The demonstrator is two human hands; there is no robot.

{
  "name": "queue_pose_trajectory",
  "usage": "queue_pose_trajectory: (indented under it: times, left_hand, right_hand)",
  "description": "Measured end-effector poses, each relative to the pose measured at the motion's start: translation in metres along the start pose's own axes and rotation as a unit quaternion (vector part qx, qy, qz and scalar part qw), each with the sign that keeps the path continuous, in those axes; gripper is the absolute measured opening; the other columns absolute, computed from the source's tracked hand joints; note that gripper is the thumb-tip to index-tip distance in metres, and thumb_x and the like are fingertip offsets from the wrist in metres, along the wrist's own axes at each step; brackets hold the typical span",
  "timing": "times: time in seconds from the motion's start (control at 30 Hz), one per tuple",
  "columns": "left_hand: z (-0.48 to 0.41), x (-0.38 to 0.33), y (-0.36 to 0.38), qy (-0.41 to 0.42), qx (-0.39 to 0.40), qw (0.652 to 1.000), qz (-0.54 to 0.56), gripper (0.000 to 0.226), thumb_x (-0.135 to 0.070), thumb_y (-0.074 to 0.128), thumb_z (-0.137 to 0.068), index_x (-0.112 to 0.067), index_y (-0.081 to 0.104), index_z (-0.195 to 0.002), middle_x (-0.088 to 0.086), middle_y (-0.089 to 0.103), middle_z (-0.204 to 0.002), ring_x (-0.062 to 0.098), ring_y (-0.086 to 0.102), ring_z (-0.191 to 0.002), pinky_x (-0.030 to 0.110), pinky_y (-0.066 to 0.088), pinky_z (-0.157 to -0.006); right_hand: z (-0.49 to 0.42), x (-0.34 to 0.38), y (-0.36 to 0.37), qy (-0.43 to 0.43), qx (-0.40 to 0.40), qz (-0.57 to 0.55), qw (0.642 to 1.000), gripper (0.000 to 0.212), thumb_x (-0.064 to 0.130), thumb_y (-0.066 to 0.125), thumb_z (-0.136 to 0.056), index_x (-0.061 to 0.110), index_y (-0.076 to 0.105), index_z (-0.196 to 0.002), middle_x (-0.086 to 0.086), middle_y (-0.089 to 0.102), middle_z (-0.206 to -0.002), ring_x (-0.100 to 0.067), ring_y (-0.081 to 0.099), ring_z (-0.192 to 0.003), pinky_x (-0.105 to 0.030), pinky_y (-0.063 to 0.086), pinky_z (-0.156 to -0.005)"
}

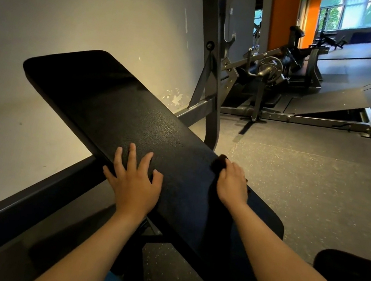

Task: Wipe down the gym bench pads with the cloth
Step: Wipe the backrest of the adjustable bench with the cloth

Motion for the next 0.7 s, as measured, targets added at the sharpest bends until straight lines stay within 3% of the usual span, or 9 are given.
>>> queue_pose_trajectory:
  times: [0.07,0.13,0.23,0.33,0.43,0.53,0.7]
  left_hand:
    - [0.000,0.000,0.001,-0.001,-0.002,1.000,-0.003,0.052,-0.043,0.046,-0.094,-0.031,0.049,-0.145,0.008,0.020,-0.166,0.033,0.001,-0.153,0.070,0.008,-0.115]
    - [0.000,-0.002,0.000,-0.002,-0.002,1.000,-0.002,0.054,-0.044,0.042,-0.093,-0.030,0.051,-0.144,0.008,0.022,-0.165,0.034,0.003,-0.153,0.071,0.010,-0.115]
    - [0.000,-0.004,0.000,-0.007,0.007,1.000,-0.011,0.052,-0.042,0.046,-0.093,-0.030,0.051,-0.143,0.008,0.022,-0.165,0.034,0.003,-0.153,0.071,0.011,-0.114]
    - [0.001,-0.005,-0.006,0.006,-0.010,0.999,-0.034,0.047,-0.034,0.054,-0.093,-0.027,0.054,-0.140,0.010,0.030,-0.162,0.037,0.012,-0.152,0.072,0.015,-0.113]
    - [0.001,-0.004,-0.009,0.019,-0.014,0.998,-0.062,0.046,-0.035,0.045,-0.097,-0.027,0.053,-0.141,0.010,0.033,-0.161,0.038,0.016,-0.151,0.069,0.014,-0.116]
    - [-0.002,-0.006,-0.011,0.023,0.019,0.996,-0.085,0.054,-0.043,0.033,-0.097,-0.034,0.042,-0.149,0.009,0.023,-0.165,0.035,0.008,-0.153,0.065,0.000,-0.118]
    - [-0.008,-0.014,-0.011,0.043,0.070,0.989,-0.119,0.057,-0.048,0.027,-0.101,-0.038,0.020,-0.157,0.008,0.006,-0.168,0.033,-0.002,-0.154,0.058,-0.009,-0.120]
  right_hand:
    - [0.003,-0.002,0.004,0.031,-0.014,0.011,0.999,0.046,0.026,0.033,-0.103,0.012,0.037,-0.147,-0.009,0.043,-0.147,-0.027,0.032,-0.139,-0.047,0.029,-0.116]
    - [0.006,0.013,0.009,0.027,-0.009,0.014,0.999,0.049,0.025,0.033,-0.103,0.010,0.033,-0.150,-0.010,0.038,-0.152,-0.031,0.023,-0.145,-0.047,0.019,-0.120]
    - [0.010,0.074,0.016,-0.096,0.020,0.021,0.995,0.051,0.018,0.036,-0.103,0.004,0.030,-0.151,-0.015,0.032,-0.156,-0.033,0.016,-0.148,-0.041,0.005,-0.123]
    - [0.016,0.145,0.033,-0.232,0.081,-0.004,0.969,0.051,0.018,0.038,-0.104,0.010,0.029,-0.153,-0.012,0.025,-0.160,-0.032,0.007,-0.151,-0.042,0.006,-0.124]
    - [0.005,0.161,0.043,-0.265,0.143,-0.022,0.953,0.050,0.022,0.036,-0.105,0.023,0.027,-0.154,-0.001,0.020,-0.163,-0.023,0.000,-0.152,-0.044,0.008,-0.124]
    - [-0.010,0.123,0.032,-0.224,0.113,-0.003,0.968,0.050,0.026,0.035,-0.104,0.027,0.028,-0.154,0.000,0.022,-0.162,-0.023,0.007,-0.151,-0.044,0.012,-0.123]
    - [-0.006,0.010,-0.001,-0.044,0.023,-0.015,0.999,0.046,0.030,0.033,-0.103,0.023,0.038,-0.148,-0.002,0.045,-0.148,-0.022,0.039,-0.137,-0.045,0.033,-0.115]
Point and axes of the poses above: each hand's wrist, its own z-axis away from the middle knuckle, its own y-axis out of the palm, x = y × z, the point moved 3 cm from there along -z, towards the middle knuckle
